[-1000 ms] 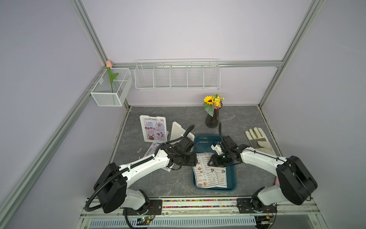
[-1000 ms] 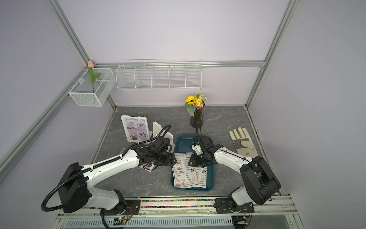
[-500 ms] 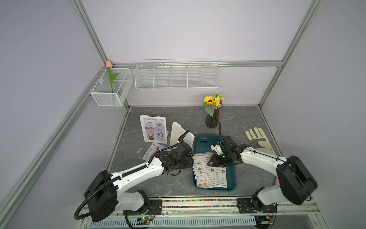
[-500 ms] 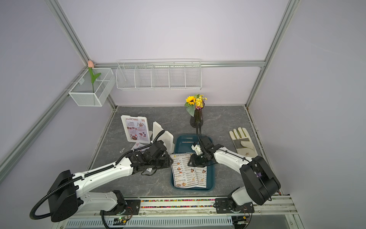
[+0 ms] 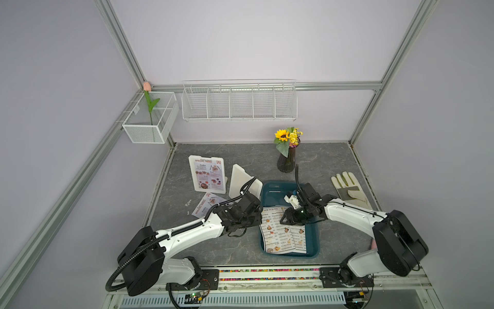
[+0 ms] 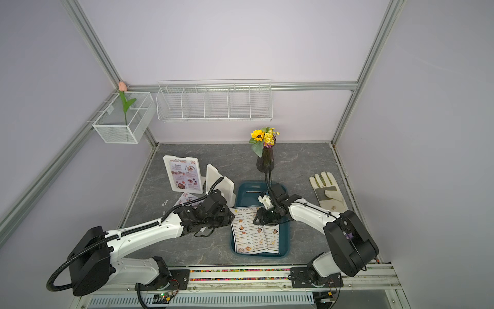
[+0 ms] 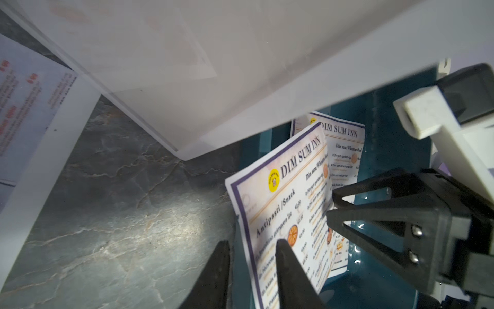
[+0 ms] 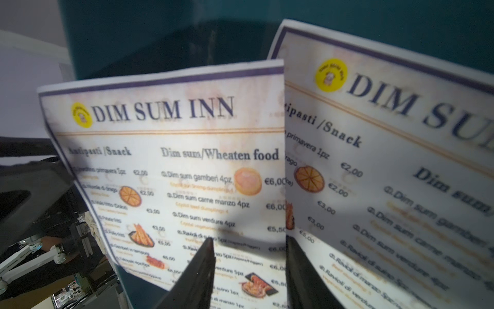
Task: Replace the menus in the menu holders
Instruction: Pick up the menu from the storage box.
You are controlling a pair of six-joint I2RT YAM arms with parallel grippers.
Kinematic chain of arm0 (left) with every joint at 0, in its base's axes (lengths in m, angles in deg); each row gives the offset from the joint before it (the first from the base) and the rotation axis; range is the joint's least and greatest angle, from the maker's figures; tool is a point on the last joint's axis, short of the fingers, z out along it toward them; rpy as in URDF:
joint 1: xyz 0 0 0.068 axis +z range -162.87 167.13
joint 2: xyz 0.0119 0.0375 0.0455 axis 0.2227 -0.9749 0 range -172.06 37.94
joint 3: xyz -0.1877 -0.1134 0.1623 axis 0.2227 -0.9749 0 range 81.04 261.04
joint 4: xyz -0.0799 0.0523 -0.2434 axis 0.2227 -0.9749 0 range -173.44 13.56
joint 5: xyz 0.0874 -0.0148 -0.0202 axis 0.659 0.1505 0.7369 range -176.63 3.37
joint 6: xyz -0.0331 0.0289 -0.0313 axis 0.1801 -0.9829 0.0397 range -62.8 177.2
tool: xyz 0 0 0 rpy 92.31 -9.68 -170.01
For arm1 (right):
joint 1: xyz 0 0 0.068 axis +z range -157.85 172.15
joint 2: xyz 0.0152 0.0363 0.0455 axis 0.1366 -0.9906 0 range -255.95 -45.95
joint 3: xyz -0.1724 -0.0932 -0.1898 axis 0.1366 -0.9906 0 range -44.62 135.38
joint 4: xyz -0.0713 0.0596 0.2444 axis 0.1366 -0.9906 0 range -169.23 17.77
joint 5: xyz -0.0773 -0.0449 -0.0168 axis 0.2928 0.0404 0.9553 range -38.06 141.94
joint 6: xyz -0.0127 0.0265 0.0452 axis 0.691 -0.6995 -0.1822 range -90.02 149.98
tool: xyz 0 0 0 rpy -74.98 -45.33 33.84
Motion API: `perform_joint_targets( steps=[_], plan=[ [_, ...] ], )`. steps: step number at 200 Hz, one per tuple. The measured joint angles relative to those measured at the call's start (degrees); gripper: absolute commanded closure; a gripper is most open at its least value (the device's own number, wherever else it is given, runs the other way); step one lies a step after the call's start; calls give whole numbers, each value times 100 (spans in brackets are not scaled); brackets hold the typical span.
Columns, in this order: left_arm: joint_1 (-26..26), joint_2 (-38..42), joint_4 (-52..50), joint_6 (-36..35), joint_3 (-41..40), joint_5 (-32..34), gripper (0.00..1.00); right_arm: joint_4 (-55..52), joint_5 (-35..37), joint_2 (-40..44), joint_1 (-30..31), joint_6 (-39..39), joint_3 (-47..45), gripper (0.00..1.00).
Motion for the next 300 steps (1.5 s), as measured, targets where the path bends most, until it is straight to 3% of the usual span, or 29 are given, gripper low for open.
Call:
perform_joint_targets(
  steps=[188,300],
  plan=[
    [-7,-107,76,-70,4,26,91,-13,-39,-28,0,81,33,55],
    [-275,22,-398,-435,562,114,98,-811,90,92,-151,487,673,38]
  ],
)
